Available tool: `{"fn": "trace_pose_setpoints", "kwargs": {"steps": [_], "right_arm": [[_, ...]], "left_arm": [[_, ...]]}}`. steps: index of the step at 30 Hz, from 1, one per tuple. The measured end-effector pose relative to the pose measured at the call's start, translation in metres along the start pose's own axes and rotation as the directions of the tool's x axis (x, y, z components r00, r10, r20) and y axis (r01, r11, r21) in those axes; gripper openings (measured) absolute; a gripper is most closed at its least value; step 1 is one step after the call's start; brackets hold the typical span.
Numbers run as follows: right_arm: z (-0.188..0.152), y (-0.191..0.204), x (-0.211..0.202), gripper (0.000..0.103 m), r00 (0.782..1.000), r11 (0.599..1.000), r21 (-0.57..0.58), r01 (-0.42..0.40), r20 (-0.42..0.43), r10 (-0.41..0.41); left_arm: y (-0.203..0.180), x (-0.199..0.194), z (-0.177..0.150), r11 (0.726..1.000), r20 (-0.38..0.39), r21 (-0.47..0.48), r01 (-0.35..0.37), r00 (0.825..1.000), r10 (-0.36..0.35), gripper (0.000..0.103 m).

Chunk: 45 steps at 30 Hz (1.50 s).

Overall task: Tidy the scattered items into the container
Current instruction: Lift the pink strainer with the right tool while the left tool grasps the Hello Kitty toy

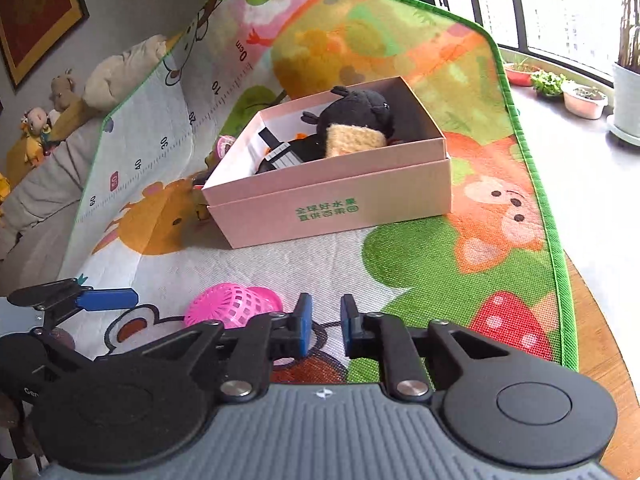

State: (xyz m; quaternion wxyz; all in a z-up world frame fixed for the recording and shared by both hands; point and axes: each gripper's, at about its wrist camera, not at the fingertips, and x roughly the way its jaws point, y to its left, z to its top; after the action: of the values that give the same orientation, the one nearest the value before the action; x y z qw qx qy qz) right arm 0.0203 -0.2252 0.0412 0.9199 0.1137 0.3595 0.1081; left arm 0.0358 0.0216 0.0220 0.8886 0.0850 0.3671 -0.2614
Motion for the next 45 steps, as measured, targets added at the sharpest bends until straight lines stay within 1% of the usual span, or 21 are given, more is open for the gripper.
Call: {"fn": "trace_pose_setpoints", "kwargs": {"steps": [1, 2, 3, 4, 5, 7, 9, 12, 15, 16, 17, 18, 19, 23, 26, 30, 33, 36, 40, 45], "right_arm": [[-0.002, -0.001, -0.001, 0.044, 1.0, 1.0, -0.001, 0.003, 0.009, -0.003], [-0.005, -0.001, -0.003, 0.05, 1.0, 1.0, -0.009, 0.007, 0.021, -0.007], [-0.006, 0.001, -0.005, 0.063, 0.999, 1.0, -0.023, 0.009, 0.033, -0.009], [-0.008, 0.005, -0.007, 0.072, 0.999, 0.999, -0.046, 0.008, 0.046, -0.006], [-0.009, 0.01, -0.009, 0.075, 0.998, 0.997, -0.071, 0.004, 0.056, 0.0], [-0.013, 0.022, -0.01, 0.088, 0.998, 0.992, -0.123, -0.012, 0.063, 0.02], [-0.016, 0.038, -0.007, 0.092, 0.998, 0.983, -0.184, -0.025, 0.06, 0.037], [-0.019, 0.06, 0.007, 0.093, 0.999, 0.962, -0.271, -0.016, 0.037, 0.027], [-0.022, 0.074, 0.025, 0.093, 1.0, 0.943, -0.33, 0.027, 0.016, -0.023], [-0.023, 0.076, 0.03, 0.09, 0.999, 0.94, -0.34, 0.04, 0.012, -0.039], [-0.023, 0.075, 0.032, 0.088, 0.999, 0.939, -0.34, 0.04, 0.007, -0.04], [-0.022, 0.074, 0.032, 0.077, 1.0, 0.943, -0.332, 0.022, 0.001, -0.023], [-0.021, 0.073, 0.031, 0.075, 1.0, 0.945, -0.326, 0.01, -0.001, -0.011], [-0.023, 0.066, 0.028, 0.074, 0.999, 0.944, -0.326, 0.045, 0.033, -0.036], [-0.021, 0.053, 0.026, 0.074, 0.999, 0.961, -0.273, 0.046, 0.037, -0.037], [-0.02, 0.044, 0.027, 0.075, 0.999, 0.976, -0.217, 0.031, 0.03, -0.025], [-0.02, 0.045, 0.028, 0.075, 0.999, 0.974, -0.223, 0.034, 0.031, -0.028], [-0.019, 0.045, 0.029, 0.077, 0.999, 0.974, -0.223, 0.029, 0.028, -0.023], [-0.019, 0.045, 0.03, 0.077, 0.999, 0.975, -0.22, 0.025, 0.029, -0.019], [-0.019, 0.044, 0.03, 0.078, 1.0, 0.977, -0.214, 0.017, 0.027, -0.012]], "left_arm": [[-0.001, 0.001, 0.001, 1.0, -0.003, 0.007, -0.013, 1.0, 0.013, 0.103], [-0.001, 0.002, 0.001, 1.0, -0.006, 0.01, -0.028, 1.0, 0.028, 0.103], [0.0, 0.002, 0.002, 0.999, -0.007, 0.009, -0.045, 0.999, 0.046, 0.103], [0.002, 0.002, 0.002, 0.998, -0.007, 0.005, -0.063, 0.998, 0.063, 0.103], [0.006, 0.002, 0.003, 0.996, -0.005, -0.005, -0.084, 0.996, 0.084, 0.103], [0.015, 0.002, 0.005, 0.992, -0.002, -0.031, -0.12, 0.993, 0.12, 0.103], [0.025, 0.001, 0.006, 0.987, 0.0, -0.063, -0.151, 0.988, 0.151, 0.103], [0.038, 0.0, 0.007, 0.978, 0.001, -0.097, -0.183, 0.983, 0.184, 0.103], [0.047, -0.002, 0.006, 0.975, 0.008, -0.11, -0.193, 0.981, 0.195, 0.103], [0.049, -0.003, 0.005, 0.975, 0.012, -0.111, -0.193, 0.981, 0.196, 0.103], [0.05, -0.003, 0.005, 0.975, 0.017, -0.111, -0.192, 0.981, 0.195, 0.103], [0.052, -0.002, 0.005, 0.975, 0.021, -0.111, -0.191, 0.981, 0.194, 0.103], [0.053, -0.002, 0.005, 0.976, 0.024, -0.11, -0.189, 0.981, 0.193, 0.103], [0.055, 0.008, 0.011, 0.979, 0.039, -0.091, -0.183, 0.982, 0.187, 0.103], [0.058, 0.018, 0.019, 0.98, 0.057, -0.077, -0.182, 0.981, 0.186, 0.103], [0.063, 0.032, 0.033, 0.979, 0.076, -0.037, -0.201, 0.976, 0.204, 0.103], [0.067, 0.043, 0.04, 0.976, 0.081, 0.004, -0.219, 0.972, 0.218, 0.103], [0.071, 0.05, 0.044, 0.972, 0.086, 0.024, -0.235, 0.969, 0.232, 0.103], [0.077, 0.059, 0.05, 0.973, 0.088, 0.039, -0.228, 0.971, 0.224, 0.103], [0.08, 0.069, 0.062, 0.971, 0.107, 0.065, -0.232, 0.969, 0.224, 0.103]]}}
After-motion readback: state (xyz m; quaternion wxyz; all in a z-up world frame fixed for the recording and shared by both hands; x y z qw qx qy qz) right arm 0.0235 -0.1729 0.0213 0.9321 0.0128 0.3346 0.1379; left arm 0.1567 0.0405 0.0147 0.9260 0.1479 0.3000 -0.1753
